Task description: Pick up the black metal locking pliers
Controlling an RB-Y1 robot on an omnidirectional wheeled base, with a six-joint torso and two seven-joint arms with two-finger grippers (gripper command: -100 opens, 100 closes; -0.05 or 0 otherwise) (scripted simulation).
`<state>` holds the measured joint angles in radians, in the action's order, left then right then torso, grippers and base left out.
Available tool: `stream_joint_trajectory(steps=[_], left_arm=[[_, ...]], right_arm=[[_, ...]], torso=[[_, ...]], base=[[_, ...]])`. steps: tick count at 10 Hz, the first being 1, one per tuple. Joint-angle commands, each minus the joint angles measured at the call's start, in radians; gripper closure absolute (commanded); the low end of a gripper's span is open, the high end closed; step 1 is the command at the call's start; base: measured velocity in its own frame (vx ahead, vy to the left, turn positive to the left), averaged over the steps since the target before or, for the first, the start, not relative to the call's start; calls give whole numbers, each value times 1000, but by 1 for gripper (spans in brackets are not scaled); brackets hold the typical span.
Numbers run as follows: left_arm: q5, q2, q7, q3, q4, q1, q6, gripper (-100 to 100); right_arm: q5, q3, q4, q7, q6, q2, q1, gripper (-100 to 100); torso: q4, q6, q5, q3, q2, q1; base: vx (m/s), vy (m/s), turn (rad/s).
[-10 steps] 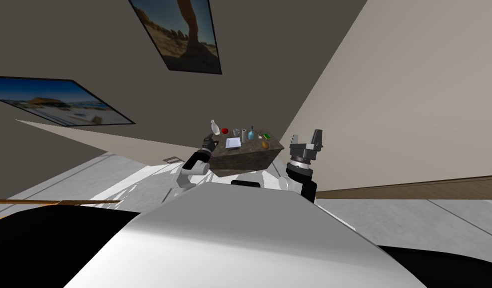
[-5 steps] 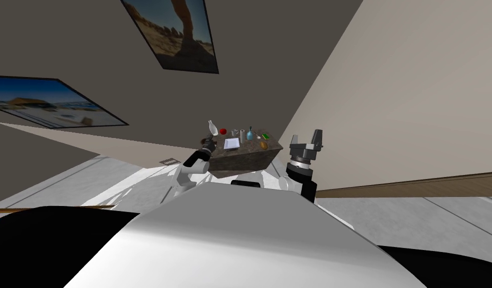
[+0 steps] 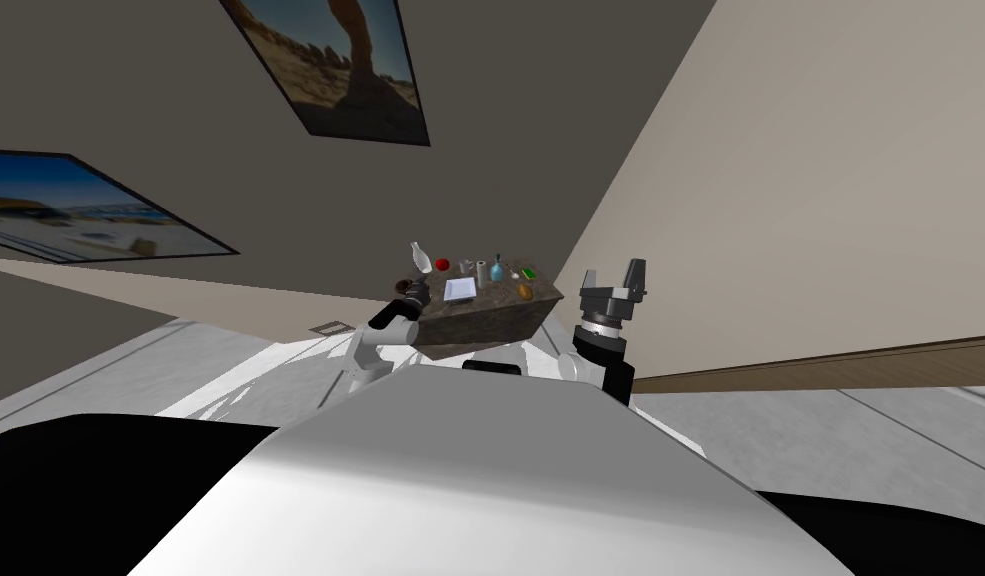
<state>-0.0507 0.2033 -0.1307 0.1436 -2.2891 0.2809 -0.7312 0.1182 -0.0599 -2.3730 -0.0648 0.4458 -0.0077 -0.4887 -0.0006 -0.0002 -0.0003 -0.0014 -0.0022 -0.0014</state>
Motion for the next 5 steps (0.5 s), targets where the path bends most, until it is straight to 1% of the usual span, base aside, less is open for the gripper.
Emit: stream_joint_trajectory(steps=[1, 2, 5], left_arm=[[2, -2, 1, 4, 7, -6, -46, -100], [5, -5, 3, 11, 11, -16, -78, -100], [8, -10, 5, 18, 15, -27, -163, -100]], right_arm=[[0, 0, 0, 0, 0, 0, 0, 0], [0, 0, 0, 0, 0, 0, 0, 0], [0, 0, 0, 0, 0, 0, 0, 0]], torso=[[0, 0, 0, 0, 0, 0], [0, 0, 0, 0, 0, 0], [0, 0, 0, 0, 0, 0]], base=[[32, -18, -30], [34, -18, -54], [31, -13, -36]])
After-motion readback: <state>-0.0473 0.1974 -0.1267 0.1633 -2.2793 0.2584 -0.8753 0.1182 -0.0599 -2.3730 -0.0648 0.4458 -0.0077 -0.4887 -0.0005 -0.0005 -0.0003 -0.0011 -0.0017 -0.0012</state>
